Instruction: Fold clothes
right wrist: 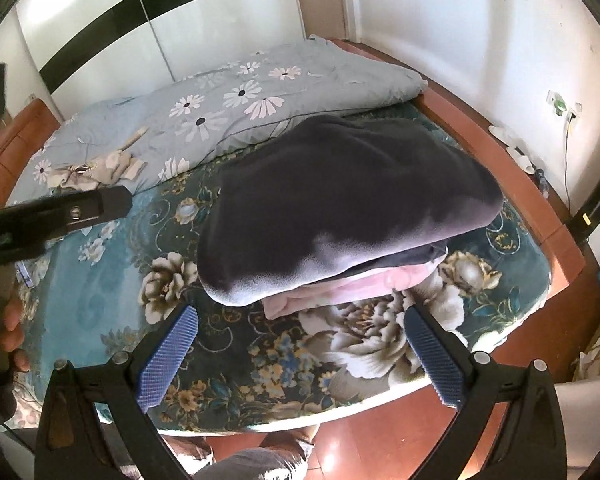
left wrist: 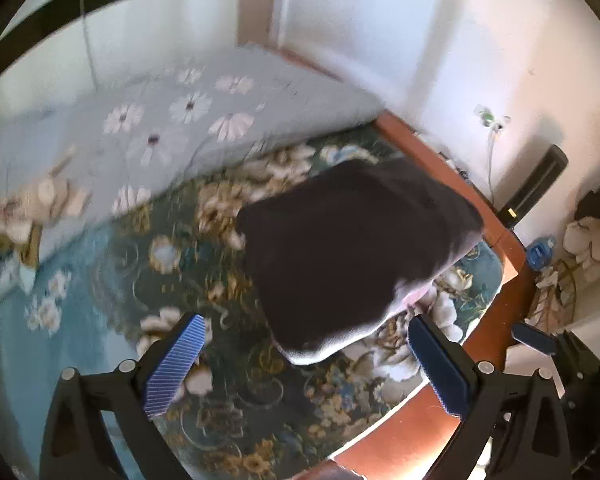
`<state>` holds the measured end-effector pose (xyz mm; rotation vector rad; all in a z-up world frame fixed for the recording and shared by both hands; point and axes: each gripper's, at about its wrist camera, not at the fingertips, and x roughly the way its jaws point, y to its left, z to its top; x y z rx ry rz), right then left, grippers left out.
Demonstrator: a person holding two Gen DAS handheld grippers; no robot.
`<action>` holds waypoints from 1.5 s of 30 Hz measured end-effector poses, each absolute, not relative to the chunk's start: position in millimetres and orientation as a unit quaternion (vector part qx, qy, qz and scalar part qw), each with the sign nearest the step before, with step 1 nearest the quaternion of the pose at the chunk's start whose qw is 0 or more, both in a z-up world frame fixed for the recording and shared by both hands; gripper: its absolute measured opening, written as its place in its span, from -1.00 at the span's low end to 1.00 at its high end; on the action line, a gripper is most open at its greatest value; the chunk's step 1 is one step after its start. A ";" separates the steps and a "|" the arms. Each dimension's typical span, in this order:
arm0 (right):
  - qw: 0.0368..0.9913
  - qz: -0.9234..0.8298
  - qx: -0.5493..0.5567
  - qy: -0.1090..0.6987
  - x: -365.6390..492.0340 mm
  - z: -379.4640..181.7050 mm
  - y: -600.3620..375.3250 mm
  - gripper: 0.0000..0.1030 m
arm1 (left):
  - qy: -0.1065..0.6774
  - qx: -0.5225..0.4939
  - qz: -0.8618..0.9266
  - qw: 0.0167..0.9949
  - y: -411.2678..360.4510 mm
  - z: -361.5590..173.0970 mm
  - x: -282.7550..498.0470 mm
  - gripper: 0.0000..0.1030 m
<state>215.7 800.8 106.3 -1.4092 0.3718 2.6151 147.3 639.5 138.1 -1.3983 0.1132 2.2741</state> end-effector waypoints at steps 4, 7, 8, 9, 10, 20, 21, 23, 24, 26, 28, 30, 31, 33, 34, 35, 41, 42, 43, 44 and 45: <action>0.073 0.869 -0.474 0.124 215.8 103.0 798.2 1.00 | 0.030 -0.524 0.825 0.211 627.8 128.2 142.1 1.00; 0.075 0.867 -0.477 0.125 214.8 100.9 797.5 1.00 | 0.027 -0.529 0.823 0.207 623.4 125.1 139.7 1.00; 0.075 0.866 -0.479 0.125 214.4 100.1 797.1 1.00 | 0.024 -0.531 0.821 0.208 622.5 124.2 139.0 1.00; 0.075 0.865 -0.480 0.125 213.9 99.3 796.7 1.00 | 0.022 -0.534 0.820 0.208 621.8 123.4 138.4 1.00; 0.075 0.864 -0.482 0.124 213.1 98.5 796.3 1.00 | 0.020 -0.536 0.818 0.208 621.0 122.5 137.9 1.00; 0.069 0.862 -0.489 0.115 204.1 93.1 793.9 1.00 | 0.069 -0.557 0.811 0.164 629.2 106.9 134.8 1.00; 0.068 0.862 -0.490 0.114 203.2 92.2 793.9 1.00 | 0.074 -0.557 0.811 0.165 630.9 105.2 135.1 1.00; 0.068 0.859 -0.494 0.114 201.7 87.8 794.6 1.00 | 0.091 -0.554 0.810 0.170 637.0 100.2 135.6 1.00; 0.069 0.858 -0.496 0.114 201.3 85.5 795.0 1.00 | 0.103 -0.554 0.809 0.168 640.5 96.0 135.4 1.00; 0.071 0.854 -0.502 0.115 199.6 79.5 796.4 1.00 | 0.130 -0.554 0.807 0.159 646.7 87.1 135.0 1.00; 0.072 0.849 -0.509 0.117 198.2 72.6 798.0 1.00 | 0.152 -0.554 0.805 0.148 652.1 78.5 134.6 1.00; 0.072 0.843 -0.518 0.123 197.4 66.1 799.6 1.00 | 0.148 -0.560 0.802 0.145 653.5 74.4 134.9 1.00; 0.072 0.841 -0.521 0.126 197.2 63.5 800.4 1.00 | 0.145 -0.563 0.800 0.146 653.7 73.2 135.2 1.00; 0.072 0.839 -0.523 0.131 198.0 60.7 802.0 1.00 | 0.144 -0.566 0.798 0.147 655.2 71.9 136.2 1.00; 0.072 0.838 -0.524 0.132 198.3 60.0 803.0 1.00 | 0.145 -0.567 0.797 0.148 655.9 71.3 136.8 1.00; 0.072 0.838 -0.524 0.133 198.7 59.7 803.7 1.00 | 0.145 -0.568 0.797 0.148 656.6 71.2 136.9 1.00; 0.071 0.837 -0.525 0.135 197.1 59.0 810.1 1.00 | 0.146 -0.565 0.798 0.151 662.0 72.3 138.5 1.00; 0.071 0.837 -0.525 0.135 196.4 59.0 811.1 1.00 | 0.147 -0.565 0.798 0.152 663.1 72.4 139.0 1.00; 0.070 0.837 -0.525 0.135 195.7 59.0 811.9 1.00 | 0.147 -0.565 0.797 0.153 664.2 72.4 139.4 1.00; 0.069 0.837 -0.526 0.134 195.1 58.9 812.2 1.00 | 0.146 -0.566 0.797 0.154 664.9 72.1 139.4 1.00; 0.069 0.837 -0.526 0.133 194.5 58.8 812.6 1.00 | 0.145 -0.567 0.796 0.155 665.5 71.7 139.2 1.00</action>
